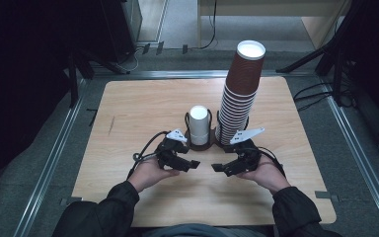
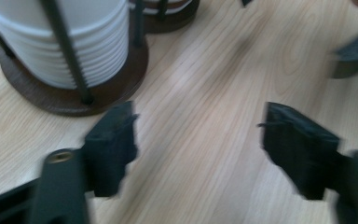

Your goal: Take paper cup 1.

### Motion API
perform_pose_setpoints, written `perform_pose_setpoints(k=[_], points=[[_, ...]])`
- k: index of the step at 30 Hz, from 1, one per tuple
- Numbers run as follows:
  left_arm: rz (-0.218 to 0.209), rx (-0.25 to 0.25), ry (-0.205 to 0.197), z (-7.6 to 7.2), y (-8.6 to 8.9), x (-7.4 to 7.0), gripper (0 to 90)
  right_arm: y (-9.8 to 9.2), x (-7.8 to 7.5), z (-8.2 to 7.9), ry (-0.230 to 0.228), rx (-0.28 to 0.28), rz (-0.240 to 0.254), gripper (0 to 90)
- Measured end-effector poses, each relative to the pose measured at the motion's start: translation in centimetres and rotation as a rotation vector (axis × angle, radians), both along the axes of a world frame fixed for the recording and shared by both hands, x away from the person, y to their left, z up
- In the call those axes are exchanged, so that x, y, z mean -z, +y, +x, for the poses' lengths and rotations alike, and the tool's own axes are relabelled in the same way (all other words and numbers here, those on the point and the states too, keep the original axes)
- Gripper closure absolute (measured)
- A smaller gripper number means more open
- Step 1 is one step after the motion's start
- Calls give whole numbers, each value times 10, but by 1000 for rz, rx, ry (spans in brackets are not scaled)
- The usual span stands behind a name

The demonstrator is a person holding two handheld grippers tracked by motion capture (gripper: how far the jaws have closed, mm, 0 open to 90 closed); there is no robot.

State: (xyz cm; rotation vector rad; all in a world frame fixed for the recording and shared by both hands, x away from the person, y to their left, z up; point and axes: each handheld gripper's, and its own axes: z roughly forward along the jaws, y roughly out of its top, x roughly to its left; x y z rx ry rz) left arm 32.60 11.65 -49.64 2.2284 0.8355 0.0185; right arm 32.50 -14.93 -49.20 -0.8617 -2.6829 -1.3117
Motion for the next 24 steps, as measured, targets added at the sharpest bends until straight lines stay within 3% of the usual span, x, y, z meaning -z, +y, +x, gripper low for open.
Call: perform_pose_setpoints(k=[5, 9, 12, 13, 19, 24], points=[[16, 3, -5, 6, 6, -1, 324, 4, 0, 1, -1, -1, -11, 144], [17, 14, -4, 5, 6, -4, 325, 3, -4, 3, -44, 40, -24, 284], [21, -5, -3, 6, 8, -6, 299, 1, -5, 4, -54, 52, -25, 364], [-9, -17, -1, 7, 10, -8, 291, 0, -6, 4, -60, 59, -15, 399], [-9, -7, 3, 9, 17, -11, 297, 2, -10, 6, -69, 78, 3, 447], [1, 4, -18, 12, 18, -15, 320, 4, -8, 8, -59, 68, -3, 482]])
